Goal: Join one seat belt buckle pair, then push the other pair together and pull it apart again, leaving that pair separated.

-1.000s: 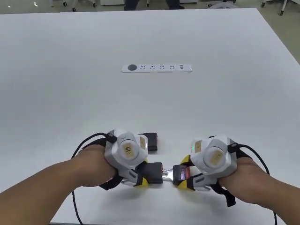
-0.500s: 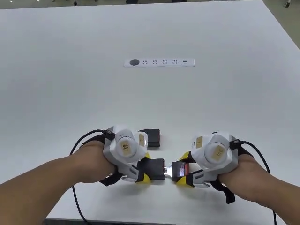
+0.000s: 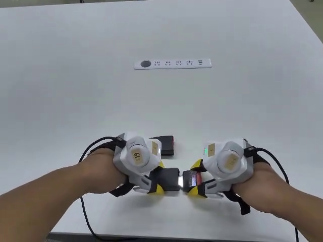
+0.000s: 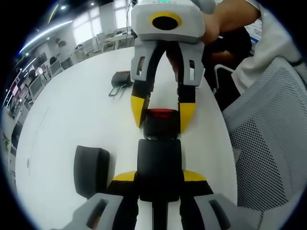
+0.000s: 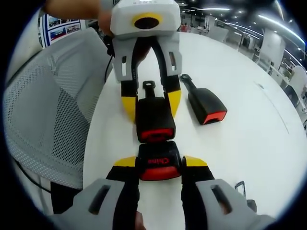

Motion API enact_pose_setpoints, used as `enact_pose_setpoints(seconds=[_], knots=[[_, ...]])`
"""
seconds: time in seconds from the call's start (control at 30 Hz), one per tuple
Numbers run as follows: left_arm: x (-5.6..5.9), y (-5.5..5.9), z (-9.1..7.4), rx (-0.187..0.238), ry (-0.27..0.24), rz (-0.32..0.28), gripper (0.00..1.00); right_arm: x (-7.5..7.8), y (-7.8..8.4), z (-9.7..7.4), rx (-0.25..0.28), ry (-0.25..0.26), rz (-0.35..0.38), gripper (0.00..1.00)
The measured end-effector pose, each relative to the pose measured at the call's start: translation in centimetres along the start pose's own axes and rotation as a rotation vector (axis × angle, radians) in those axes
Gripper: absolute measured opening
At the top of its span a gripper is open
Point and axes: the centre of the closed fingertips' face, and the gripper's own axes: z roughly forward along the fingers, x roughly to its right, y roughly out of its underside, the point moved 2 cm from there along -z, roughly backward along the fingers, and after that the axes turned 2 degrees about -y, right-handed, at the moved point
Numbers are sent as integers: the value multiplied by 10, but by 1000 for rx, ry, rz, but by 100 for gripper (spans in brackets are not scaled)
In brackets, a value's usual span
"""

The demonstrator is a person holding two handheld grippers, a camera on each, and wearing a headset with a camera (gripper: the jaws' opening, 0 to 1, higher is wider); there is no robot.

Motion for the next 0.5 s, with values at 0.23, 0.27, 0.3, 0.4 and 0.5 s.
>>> enact_pose_setpoints(seconds=[0.23, 0.27, 0.3, 0.4, 0.5], knots=[[0, 1, 0, -6, -1, 2, 32, 1, -1, 2, 5, 9, 3, 32], [0, 1, 0, -7, -1, 2, 32, 1, 0, 2, 3, 10, 3, 32], [0, 1, -1, -6, -2, -2, 32, 1, 0, 2, 2, 11, 2, 32], [0, 3, -4, 34, 1, -19, 32, -4, -1, -2, -9, 13, -15, 32], [0, 2, -6, 46, 0, -31, 32, -4, -1, -2, -23, 17, -31, 32]])
